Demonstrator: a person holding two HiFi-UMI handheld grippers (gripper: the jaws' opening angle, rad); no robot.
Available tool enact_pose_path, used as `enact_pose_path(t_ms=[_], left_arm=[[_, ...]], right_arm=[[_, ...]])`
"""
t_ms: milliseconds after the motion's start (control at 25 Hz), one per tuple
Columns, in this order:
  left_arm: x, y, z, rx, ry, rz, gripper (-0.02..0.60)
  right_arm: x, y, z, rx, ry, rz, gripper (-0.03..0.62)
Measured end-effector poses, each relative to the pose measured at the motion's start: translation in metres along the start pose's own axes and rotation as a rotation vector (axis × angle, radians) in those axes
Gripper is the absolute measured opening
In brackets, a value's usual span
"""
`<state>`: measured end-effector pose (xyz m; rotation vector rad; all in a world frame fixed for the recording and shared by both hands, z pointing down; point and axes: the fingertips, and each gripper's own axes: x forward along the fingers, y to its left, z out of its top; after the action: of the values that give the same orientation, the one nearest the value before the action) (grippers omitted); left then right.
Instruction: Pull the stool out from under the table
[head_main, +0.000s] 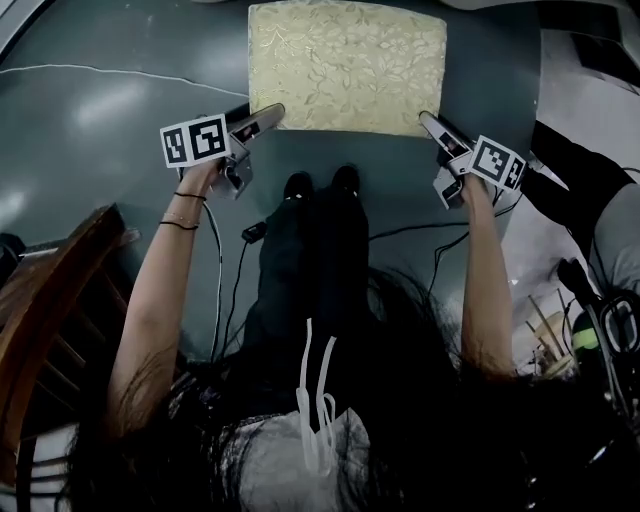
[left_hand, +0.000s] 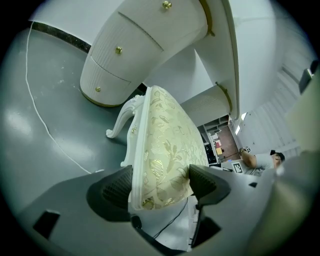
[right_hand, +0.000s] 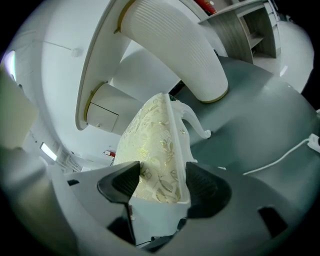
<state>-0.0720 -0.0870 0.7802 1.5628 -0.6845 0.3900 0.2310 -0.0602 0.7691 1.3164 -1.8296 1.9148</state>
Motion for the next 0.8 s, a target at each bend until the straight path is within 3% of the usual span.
enact_pose_path(t_ms=[200, 480, 800], left_arm=[[0.004, 0.003, -0.003, -0.001, -0.011, 0.003, 0.37], [0.0, -0.004, -0.005, -0.036, -0.012, -0.008, 0.37], [0.007, -0.002, -0.005, -0.008, -0.008, -0.016, 0.371]], right_arm=[[0.001, 0.0, 0.002, -0.009, -0.07, 0.003, 0.301], [-0.004, 0.011, 0.016, -0.044, -0.044, -0.014, 0.301], [-0.005, 0.005, 0.008, -0.033, -0.086, -0.026, 0.301]])
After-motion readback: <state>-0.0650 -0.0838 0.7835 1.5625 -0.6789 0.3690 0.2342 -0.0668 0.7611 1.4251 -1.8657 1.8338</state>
